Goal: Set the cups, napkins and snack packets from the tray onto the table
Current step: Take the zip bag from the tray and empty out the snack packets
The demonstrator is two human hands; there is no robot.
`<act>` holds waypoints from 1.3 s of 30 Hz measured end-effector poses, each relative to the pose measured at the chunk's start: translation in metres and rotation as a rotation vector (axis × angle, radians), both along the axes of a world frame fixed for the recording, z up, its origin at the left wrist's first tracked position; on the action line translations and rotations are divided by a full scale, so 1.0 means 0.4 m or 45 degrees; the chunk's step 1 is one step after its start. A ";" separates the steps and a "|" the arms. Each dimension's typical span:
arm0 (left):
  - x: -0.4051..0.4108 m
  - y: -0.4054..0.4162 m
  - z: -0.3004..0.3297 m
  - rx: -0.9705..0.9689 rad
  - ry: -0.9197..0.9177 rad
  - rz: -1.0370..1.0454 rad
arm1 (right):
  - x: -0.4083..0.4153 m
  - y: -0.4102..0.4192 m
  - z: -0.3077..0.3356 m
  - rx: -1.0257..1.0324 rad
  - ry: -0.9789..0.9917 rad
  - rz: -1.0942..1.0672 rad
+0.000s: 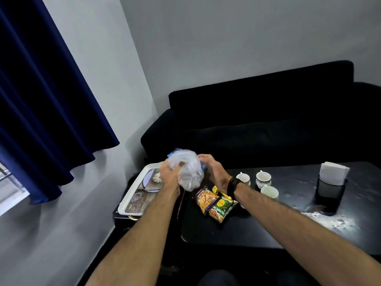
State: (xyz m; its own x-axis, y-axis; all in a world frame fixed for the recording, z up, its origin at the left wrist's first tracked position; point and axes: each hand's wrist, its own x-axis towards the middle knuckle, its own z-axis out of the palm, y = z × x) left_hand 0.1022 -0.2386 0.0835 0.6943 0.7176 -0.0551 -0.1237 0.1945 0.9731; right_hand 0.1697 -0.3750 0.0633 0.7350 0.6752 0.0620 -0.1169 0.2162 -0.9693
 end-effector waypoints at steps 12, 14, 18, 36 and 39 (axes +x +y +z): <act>0.008 -0.089 -0.018 0.148 -0.031 -0.286 | -0.009 0.034 0.001 -0.066 -0.136 -0.428; 0.009 -0.108 -0.016 0.191 -0.080 -0.450 | -0.004 0.022 0.002 -0.076 -0.034 -0.478; 0.028 -0.131 -0.028 0.451 0.003 -0.482 | 0.000 -0.031 0.007 -0.001 0.231 -0.305; 0.130 -0.616 -0.069 0.333 -0.012 -0.719 | 0.094 -0.566 -0.019 -0.052 0.084 -0.837; 0.149 -0.671 -0.090 0.495 0.079 -0.694 | 0.094 -0.735 -0.069 -0.101 0.174 -1.022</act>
State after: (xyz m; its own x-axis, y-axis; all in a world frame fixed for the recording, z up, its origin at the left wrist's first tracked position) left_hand 0.1618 -0.5070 0.0475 0.9668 0.2412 0.0847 -0.0483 -0.1527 0.9871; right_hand 0.2074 -0.6689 0.0359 0.9941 -0.0616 -0.0889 -0.0737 0.2155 -0.9737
